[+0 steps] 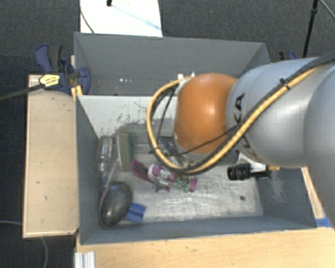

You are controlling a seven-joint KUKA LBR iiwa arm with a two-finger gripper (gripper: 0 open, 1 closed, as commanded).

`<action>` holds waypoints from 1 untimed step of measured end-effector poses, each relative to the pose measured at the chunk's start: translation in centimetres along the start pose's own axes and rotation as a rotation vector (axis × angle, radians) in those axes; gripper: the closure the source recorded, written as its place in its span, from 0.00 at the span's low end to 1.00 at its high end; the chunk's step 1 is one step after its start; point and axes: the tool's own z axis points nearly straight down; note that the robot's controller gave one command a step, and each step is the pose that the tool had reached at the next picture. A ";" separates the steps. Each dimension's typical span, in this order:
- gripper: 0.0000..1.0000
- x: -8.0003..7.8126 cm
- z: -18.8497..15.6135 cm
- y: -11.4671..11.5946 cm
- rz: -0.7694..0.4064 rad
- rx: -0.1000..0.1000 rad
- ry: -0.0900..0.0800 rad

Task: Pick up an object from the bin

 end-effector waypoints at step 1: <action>1.00 0.2 -12.1 9.2 -0.301 -0.002 0.000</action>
Offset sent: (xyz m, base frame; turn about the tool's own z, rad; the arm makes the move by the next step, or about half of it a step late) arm 0.0263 0.0854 0.1180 -0.2983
